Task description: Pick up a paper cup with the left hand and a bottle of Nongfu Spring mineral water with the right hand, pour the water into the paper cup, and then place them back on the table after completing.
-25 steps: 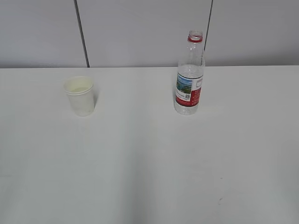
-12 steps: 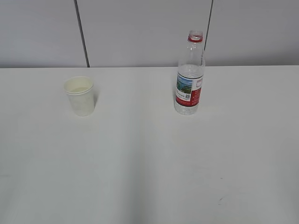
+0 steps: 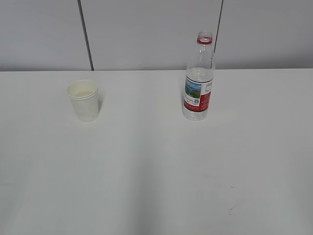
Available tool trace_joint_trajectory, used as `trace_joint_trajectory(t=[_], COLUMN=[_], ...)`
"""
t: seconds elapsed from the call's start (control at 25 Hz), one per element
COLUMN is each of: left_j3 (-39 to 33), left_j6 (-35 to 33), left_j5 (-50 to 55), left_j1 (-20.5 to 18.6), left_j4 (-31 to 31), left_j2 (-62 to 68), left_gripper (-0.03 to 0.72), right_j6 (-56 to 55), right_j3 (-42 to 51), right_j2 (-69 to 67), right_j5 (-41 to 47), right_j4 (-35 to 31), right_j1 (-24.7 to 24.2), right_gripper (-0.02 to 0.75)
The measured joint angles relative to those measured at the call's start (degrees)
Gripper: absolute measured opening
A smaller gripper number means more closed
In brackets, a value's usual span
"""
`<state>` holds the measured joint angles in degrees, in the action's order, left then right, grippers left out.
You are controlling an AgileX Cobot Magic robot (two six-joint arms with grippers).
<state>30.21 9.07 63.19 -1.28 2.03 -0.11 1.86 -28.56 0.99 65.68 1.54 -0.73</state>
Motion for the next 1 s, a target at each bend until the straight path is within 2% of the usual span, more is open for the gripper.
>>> trace_joint_trajectory(t=[0.28, 1.0], left_j3=[0.0, 0.0], left_j6=[0.0, 0.0], left_j5=[0.0, 0.0], left_j1=[0.0, 0.0], left_j4=[0.0, 0.0], left_j2=[0.0, 0.0], left_gripper=[0.238, 0.238], right_j6=[0.09, 0.09], right_j3=[0.0, 0.0], right_j2=[0.0, 0.0], right_j5=[0.0, 0.0], right_j4=[2.49, 2.57], right_j1=[0.0, 0.73], right_gripper=[0.586, 0.586])
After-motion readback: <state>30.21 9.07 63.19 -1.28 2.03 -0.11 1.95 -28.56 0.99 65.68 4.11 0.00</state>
